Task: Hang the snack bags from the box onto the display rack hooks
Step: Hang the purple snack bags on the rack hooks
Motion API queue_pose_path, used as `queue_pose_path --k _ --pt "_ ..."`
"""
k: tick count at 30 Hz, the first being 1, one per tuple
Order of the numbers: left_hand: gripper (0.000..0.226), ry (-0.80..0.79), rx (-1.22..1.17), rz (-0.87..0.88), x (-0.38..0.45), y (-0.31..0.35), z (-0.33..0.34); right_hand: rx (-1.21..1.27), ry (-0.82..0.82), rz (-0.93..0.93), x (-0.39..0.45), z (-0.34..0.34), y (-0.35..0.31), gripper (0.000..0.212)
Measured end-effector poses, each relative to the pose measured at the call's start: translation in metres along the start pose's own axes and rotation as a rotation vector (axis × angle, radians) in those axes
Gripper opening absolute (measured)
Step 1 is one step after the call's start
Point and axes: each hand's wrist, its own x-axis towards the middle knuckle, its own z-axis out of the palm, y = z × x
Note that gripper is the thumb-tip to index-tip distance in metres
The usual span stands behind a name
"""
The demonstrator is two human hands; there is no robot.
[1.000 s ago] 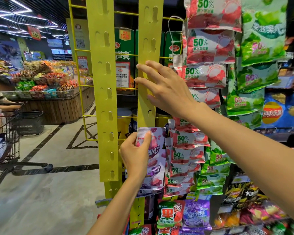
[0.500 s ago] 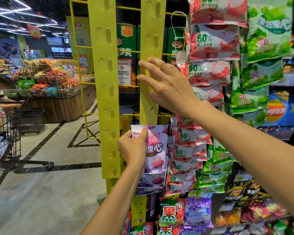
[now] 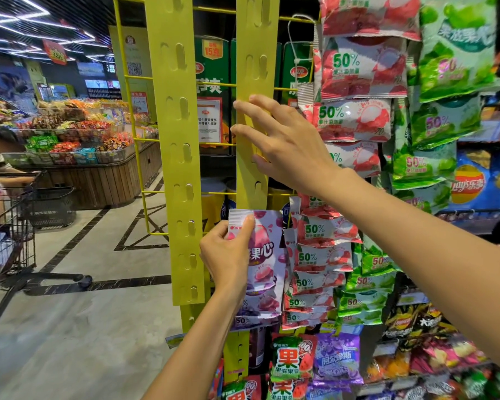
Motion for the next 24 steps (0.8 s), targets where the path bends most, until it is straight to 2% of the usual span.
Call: queue_pose_path --k 11,21,24 --pt "0.025 0.116 0.058 -0.073 0.009 0.009 0.017 -0.01 0.005 0.003 -0.002 0.001 0.0 0.041" --pt "0.02 0.089 0.234 0.099 0.005 0.009 0.016 0.004 0.005 -0.001 -0.002 0.0 0.002 0.04" --pt "0.024 0.078 0.254 0.048 0.009 0.011 0.017 0.001 -0.003 0.003 -0.003 0.0 0.003 0.04"
